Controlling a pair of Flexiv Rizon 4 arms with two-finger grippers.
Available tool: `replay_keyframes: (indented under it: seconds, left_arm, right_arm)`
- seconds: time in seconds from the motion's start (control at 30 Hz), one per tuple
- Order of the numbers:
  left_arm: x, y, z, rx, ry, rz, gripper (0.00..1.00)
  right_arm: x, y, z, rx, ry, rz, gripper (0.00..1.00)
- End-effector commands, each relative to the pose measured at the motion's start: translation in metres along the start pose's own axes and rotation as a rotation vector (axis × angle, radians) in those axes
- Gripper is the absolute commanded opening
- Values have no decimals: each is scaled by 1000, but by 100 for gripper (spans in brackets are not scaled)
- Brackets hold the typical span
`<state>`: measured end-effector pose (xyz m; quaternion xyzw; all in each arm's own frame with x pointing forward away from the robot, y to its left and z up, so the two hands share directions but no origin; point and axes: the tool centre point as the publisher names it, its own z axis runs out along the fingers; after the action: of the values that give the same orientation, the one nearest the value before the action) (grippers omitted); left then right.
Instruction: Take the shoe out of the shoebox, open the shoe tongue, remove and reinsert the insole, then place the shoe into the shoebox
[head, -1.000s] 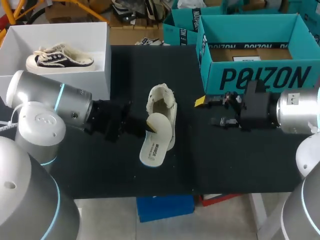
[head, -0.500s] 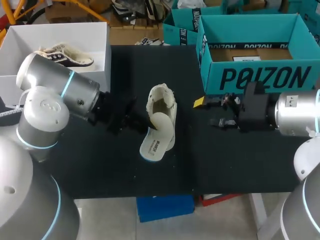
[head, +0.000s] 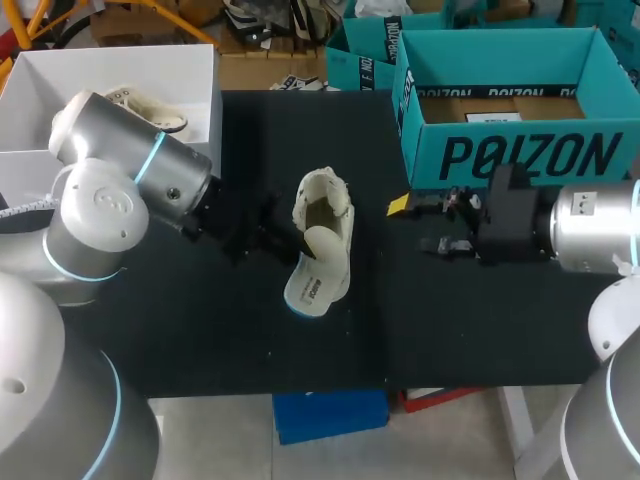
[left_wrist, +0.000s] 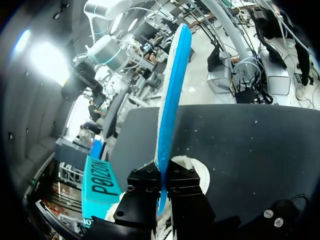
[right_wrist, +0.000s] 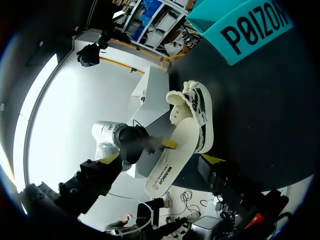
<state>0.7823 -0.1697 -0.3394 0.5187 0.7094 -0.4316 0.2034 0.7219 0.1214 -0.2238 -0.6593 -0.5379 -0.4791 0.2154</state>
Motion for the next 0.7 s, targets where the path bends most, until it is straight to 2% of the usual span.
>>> replay_keyframes:
  seconds: [0.03, 0.7]
  left_arm:
    - [-1, 5, 4, -8, 16, 1, 0]
    - [0, 30, -2, -51, 69, -1, 0]
  right_arm:
    - [1, 0, 0, -1, -2, 1, 100]
    - [1, 0, 0, -1, -2, 1, 100]
